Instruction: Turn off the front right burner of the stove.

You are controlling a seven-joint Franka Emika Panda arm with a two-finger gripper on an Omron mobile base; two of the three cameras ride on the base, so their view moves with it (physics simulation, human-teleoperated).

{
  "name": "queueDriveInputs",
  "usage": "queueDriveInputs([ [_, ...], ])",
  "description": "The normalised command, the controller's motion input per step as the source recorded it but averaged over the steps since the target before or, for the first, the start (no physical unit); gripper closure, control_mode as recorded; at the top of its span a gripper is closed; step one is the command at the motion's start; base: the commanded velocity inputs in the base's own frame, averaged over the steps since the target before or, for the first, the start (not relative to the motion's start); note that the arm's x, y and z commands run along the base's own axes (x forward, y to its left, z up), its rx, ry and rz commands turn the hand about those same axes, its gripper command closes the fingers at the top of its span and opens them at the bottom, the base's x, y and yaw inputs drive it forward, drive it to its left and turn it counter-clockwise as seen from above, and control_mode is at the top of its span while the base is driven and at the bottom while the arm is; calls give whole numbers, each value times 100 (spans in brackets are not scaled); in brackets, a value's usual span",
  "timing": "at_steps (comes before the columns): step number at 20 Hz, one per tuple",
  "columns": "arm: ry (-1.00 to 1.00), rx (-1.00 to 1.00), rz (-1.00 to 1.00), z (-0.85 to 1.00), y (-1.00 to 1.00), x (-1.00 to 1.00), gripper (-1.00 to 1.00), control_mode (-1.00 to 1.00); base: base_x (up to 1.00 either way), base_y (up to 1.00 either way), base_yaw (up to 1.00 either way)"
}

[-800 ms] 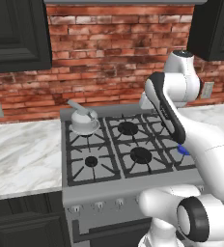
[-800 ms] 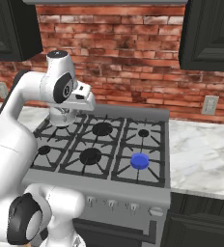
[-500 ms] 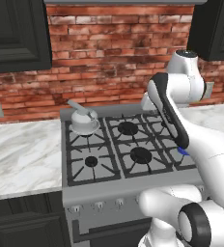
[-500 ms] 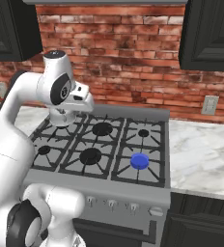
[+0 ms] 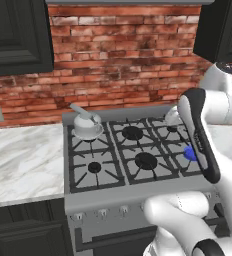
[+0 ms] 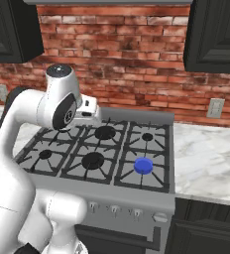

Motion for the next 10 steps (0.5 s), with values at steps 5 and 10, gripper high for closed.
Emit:
queueDriveInputs([
  [5,-7,-1,29,0,-71,-68,-100,-100,0,0,0],
  [10,-15,-7,35,0,-50,-75,-100,-100,0,0,0],
])
